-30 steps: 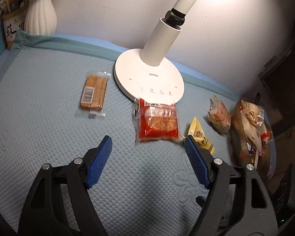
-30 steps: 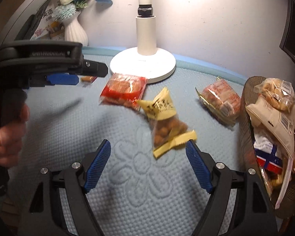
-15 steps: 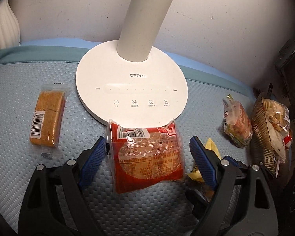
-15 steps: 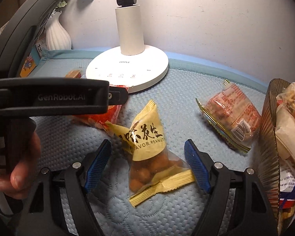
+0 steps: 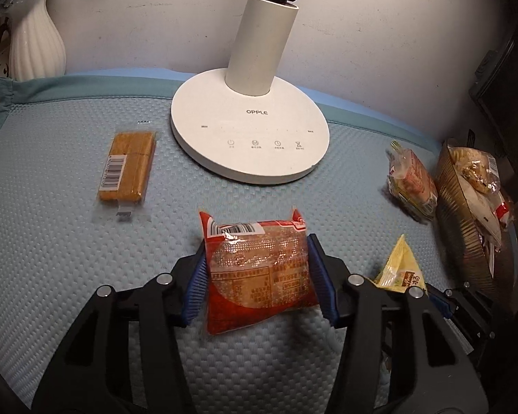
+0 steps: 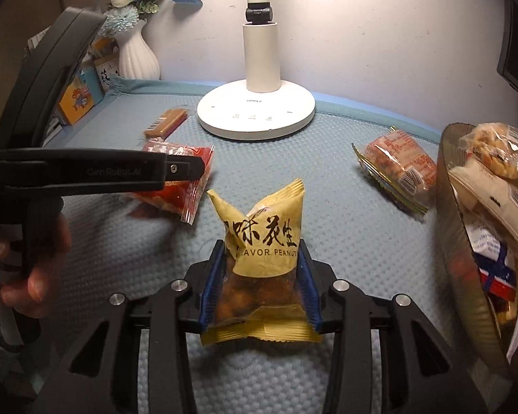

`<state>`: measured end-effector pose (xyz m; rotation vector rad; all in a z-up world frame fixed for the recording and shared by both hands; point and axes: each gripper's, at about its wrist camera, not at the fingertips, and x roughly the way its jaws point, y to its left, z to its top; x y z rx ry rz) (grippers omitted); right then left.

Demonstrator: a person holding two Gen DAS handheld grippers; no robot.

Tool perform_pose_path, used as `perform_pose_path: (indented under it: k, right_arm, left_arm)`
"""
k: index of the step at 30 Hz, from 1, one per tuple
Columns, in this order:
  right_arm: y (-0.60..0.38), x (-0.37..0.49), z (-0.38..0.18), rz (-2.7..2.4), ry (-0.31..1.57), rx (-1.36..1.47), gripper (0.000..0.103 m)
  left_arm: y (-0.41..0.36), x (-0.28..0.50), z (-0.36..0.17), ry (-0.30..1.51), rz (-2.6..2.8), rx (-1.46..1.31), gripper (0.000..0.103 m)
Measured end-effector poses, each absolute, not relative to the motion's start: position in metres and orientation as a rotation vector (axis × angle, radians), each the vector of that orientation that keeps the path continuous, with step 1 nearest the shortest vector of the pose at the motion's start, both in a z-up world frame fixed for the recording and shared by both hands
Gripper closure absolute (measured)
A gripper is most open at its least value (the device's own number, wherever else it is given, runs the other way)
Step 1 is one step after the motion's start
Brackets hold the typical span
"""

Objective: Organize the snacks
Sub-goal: 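Grasp the yellow peanut bag with the right gripper while the left grasps the red bread bag, then carry both bags over the brown glass bowl and open both grippers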

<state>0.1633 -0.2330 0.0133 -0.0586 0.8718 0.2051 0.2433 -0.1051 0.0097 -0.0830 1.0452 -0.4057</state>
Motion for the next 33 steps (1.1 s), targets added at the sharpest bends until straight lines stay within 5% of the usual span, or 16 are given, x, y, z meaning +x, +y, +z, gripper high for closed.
perform_pose_path:
  k: [11, 20, 33]
  right_arm:
    - [-0.261, 0.091, 0.004, 0.093, 0.904, 0.056, 0.063]
    - [-0.266, 0.086, -0.008, 0.122, 0.903, 0.099, 0.062]
    - [-0.269, 0.080, -0.007, 0.158, 0.889, 0.130, 0.058]
  left_arm:
    - [-0.045, 0.148, 0.007, 1.067, -0.377, -0.203, 0.049]
    - [-0.030, 0.100, 0.008, 1.089, -0.388, -0.229, 0.023]
    - [-0.029, 0.052, 0.017, 1.046, -0.464, -0.067, 0.023]
